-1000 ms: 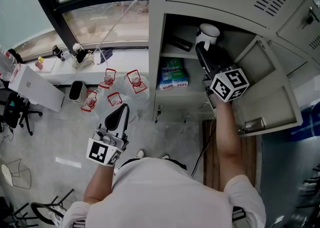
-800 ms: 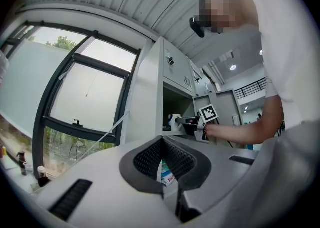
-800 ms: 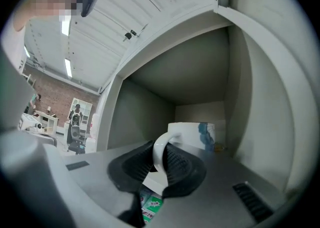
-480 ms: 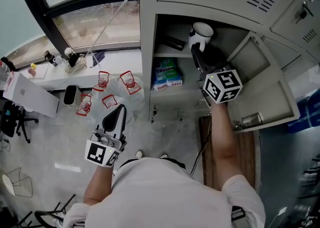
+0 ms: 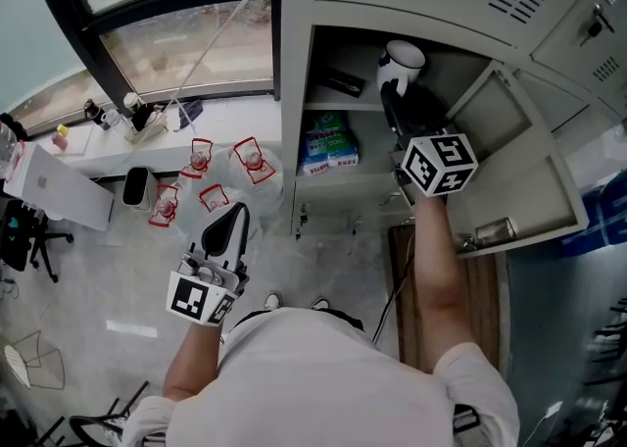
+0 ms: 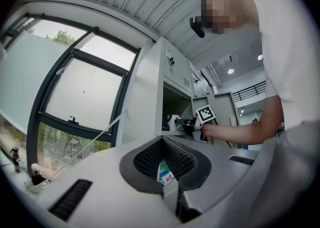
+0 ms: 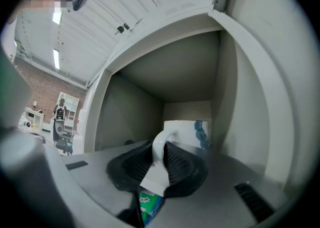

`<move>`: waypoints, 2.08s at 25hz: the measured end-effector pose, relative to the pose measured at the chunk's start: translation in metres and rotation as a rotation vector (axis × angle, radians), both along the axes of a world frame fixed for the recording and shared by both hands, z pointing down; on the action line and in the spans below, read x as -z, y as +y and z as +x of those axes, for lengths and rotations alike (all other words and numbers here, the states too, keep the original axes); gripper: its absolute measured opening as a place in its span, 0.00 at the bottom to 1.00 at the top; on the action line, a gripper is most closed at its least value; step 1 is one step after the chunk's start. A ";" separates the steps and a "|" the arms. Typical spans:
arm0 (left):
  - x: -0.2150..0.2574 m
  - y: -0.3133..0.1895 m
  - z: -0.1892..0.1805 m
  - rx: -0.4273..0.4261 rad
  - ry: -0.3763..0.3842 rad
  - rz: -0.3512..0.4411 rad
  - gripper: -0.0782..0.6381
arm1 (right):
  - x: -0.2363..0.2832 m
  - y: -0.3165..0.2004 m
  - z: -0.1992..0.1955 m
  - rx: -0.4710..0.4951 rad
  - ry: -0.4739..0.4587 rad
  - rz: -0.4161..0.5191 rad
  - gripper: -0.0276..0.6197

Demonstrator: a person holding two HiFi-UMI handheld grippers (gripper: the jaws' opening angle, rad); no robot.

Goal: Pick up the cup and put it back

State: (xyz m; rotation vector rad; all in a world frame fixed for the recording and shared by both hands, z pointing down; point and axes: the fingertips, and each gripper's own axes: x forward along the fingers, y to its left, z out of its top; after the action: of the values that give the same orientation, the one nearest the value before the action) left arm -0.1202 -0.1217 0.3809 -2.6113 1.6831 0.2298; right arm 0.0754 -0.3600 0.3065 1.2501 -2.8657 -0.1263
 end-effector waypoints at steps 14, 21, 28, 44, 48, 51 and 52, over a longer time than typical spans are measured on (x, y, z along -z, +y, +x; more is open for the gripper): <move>-0.002 -0.004 0.001 -0.026 -0.006 -0.010 0.14 | -0.004 0.019 0.014 -0.078 -0.030 0.035 0.25; -0.002 -0.005 0.008 -0.065 0.002 -0.005 0.14 | -0.002 0.033 0.019 -0.136 0.024 0.071 0.25; -0.002 -0.003 0.012 -0.102 0.012 0.002 0.14 | -0.006 0.060 0.036 -0.213 0.015 0.066 0.14; -0.001 0.005 0.010 -0.154 0.003 -0.001 0.14 | -0.038 0.157 0.072 -0.260 -0.016 -0.025 0.07; -0.001 0.006 0.015 -0.168 0.003 0.002 0.14 | -0.034 0.176 0.075 -0.271 0.008 0.005 0.07; 0.000 0.006 0.018 -0.175 0.003 0.008 0.14 | -0.039 0.189 0.080 -0.285 0.053 0.019 0.07; 0.000 0.006 0.019 -0.176 0.003 0.009 0.14 | -0.043 0.193 0.083 -0.294 0.059 0.013 0.07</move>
State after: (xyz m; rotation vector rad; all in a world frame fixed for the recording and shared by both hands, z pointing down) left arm -0.1016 -0.1159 0.3811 -2.7545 1.4495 0.2439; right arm 0.1581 -0.1669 0.3493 1.6219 -2.5996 -0.1744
